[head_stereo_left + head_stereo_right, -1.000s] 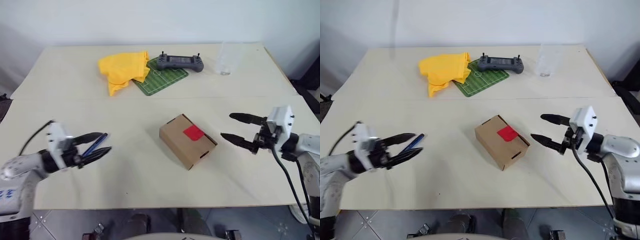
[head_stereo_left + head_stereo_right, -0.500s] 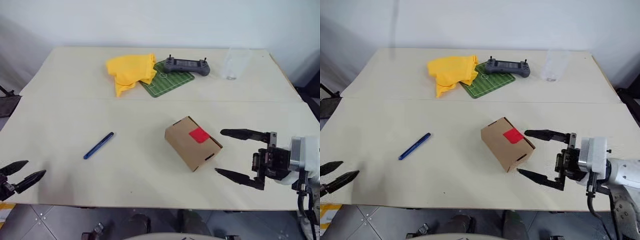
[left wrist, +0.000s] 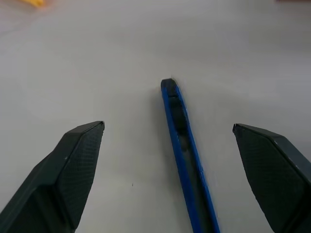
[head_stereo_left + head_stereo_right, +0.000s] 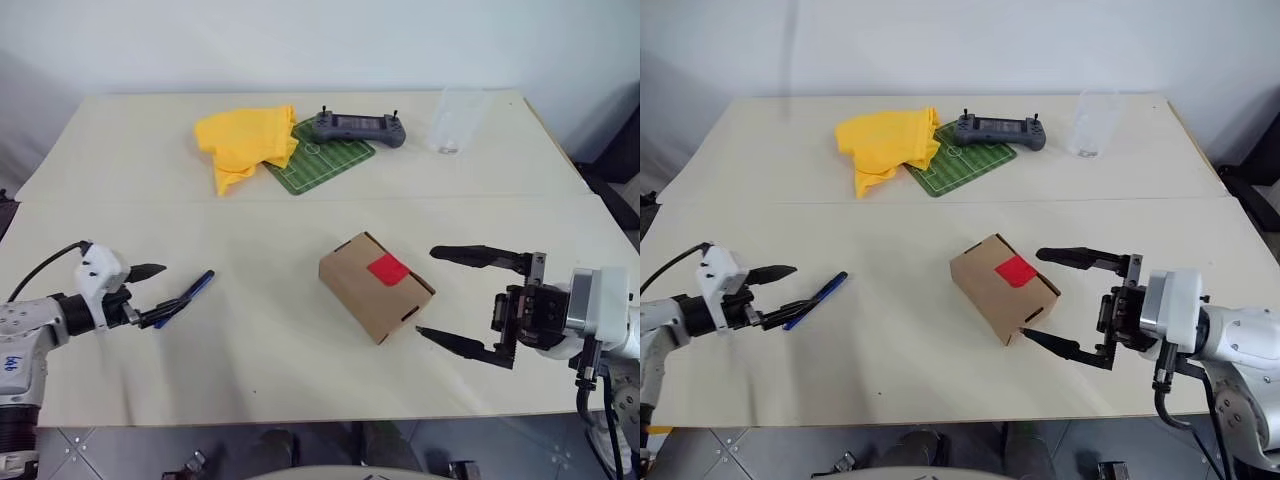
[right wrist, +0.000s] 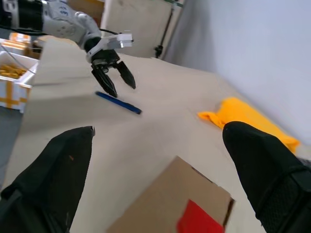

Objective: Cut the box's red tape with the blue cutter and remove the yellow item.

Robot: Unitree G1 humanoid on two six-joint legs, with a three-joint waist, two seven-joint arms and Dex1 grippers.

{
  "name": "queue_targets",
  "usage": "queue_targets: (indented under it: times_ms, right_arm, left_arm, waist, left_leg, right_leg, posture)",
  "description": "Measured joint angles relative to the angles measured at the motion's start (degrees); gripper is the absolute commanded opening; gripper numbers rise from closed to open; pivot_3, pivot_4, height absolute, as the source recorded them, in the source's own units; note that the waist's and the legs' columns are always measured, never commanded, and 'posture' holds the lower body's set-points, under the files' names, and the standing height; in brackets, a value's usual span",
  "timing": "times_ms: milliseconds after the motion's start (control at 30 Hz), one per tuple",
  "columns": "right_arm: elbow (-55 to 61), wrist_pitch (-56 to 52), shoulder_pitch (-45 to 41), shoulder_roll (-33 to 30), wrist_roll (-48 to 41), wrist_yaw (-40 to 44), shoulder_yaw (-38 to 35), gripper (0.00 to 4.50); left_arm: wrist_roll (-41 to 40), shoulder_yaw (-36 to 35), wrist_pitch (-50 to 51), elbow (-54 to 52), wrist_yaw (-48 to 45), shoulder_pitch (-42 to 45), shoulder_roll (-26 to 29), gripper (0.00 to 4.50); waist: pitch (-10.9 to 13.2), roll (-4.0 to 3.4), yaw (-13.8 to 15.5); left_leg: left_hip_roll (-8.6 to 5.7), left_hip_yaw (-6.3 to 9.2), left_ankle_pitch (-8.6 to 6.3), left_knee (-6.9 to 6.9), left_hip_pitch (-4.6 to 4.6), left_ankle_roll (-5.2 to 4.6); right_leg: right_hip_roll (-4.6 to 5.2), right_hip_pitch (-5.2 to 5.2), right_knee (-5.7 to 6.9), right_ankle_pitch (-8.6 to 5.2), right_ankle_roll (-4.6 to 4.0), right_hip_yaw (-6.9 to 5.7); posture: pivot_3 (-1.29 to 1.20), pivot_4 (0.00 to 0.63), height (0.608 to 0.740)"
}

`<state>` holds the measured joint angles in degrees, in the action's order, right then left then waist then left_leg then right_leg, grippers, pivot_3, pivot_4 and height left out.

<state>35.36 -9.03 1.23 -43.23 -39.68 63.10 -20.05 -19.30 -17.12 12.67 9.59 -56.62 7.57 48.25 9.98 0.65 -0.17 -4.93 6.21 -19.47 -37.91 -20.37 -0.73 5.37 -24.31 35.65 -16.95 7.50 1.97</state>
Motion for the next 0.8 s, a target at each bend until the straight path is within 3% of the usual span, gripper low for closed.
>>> queue_targets:
  times_ms: [400,533,800]
  right_arm:
    - [2.5,-0.6,4.3,-0.1,0.1,-2.6,-0.3,4.5]
    - [2.5,-0.6,4.7,-0.1,0.3,-2.6,-0.3,4.5]
    - [2.5,-0.5,3.9,-0.1,0.2,-2.7,0.3,4.5]
  left_arm:
    - [3.4,2.3,2.1,-3.5,4.9,-4.3,0.6,4.49]
    - [3.2,2.1,5.1,-7.0,6.7,-6.2,0.6,3.7]
    - [1.5,1.8,5.9,-6.7,7.1,-8.3,-0.4,1.28]
  waist:
    - [0.0,-0.07,0.3]
    - [-0.1,-0.17,0.2]
    - [-0.4,-0.65,0.1]
  left_leg:
    - [0.02,-0.18,0.02,-0.05,0.08,0.02]
    - [0.02,-0.26,0.02,-0.03,0.13,0.02]
    - [0.08,-0.31,0.02,-0.01,0.26,0.03]
  right_leg:
    - [0.02,-0.04,0.02,0.0,0.0,0.17]
    - [0.01,-0.03,0.03,0.0,0.0,0.25]
    - [-0.03,0.01,0.12,0.0,-0.01,0.3]
  posture:
    - [0.0,0.15,0.74]
    - [0.0,0.15,0.74]
    - [0.0,0.15,0.74]
